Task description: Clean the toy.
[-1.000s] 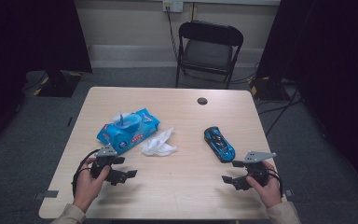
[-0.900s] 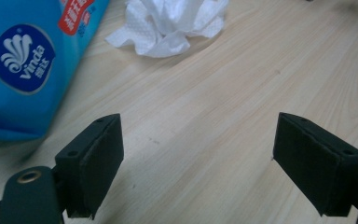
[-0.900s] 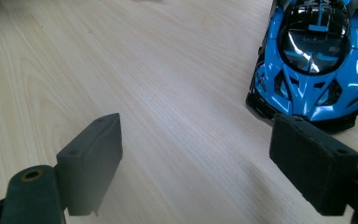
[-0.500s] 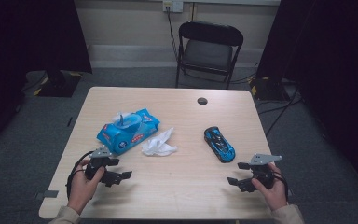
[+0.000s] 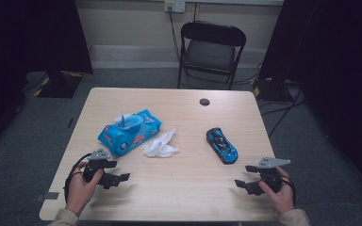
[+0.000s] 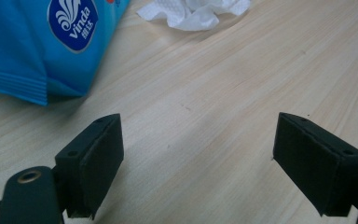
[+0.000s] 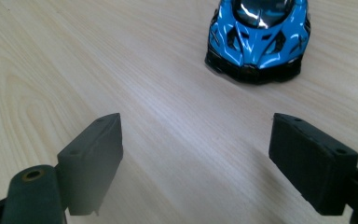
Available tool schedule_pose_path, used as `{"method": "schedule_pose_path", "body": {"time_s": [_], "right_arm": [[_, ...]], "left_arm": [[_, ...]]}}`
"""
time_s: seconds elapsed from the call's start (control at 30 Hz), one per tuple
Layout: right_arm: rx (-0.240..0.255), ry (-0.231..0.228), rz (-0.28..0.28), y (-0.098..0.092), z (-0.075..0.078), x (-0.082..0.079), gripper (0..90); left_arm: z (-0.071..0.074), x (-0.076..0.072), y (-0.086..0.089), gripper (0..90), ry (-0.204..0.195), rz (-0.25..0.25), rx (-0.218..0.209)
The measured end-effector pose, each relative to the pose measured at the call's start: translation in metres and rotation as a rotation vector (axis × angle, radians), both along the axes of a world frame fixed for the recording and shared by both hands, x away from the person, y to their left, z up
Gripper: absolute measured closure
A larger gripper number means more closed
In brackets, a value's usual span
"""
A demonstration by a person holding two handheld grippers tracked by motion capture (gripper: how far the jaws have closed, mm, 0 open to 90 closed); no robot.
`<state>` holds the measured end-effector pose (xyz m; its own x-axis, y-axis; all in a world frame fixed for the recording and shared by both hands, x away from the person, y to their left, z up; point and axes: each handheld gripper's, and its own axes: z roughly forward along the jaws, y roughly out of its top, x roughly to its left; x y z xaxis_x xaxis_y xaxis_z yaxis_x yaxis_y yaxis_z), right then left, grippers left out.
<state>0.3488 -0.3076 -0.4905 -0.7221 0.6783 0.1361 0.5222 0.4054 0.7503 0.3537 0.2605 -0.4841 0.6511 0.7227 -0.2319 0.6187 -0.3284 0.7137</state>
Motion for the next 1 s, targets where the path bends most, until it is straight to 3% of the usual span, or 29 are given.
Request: {"method": "schedule_pose_path", "body": {"time_s": [0.67,1.0], "right_arm": [[-0.076,-0.024,-0.009,-0.003,-0.009,-0.002,17.5],[-0.079,-0.036,-0.014,-0.005,-0.011,-0.002,17.9]], "left_arm": [[-0.005,-0.006,0.011,15.9,0.005,-0.002,0.049],[-0.007,-0.009,0.018,15.9,0.003,0.011,0.07]]}}
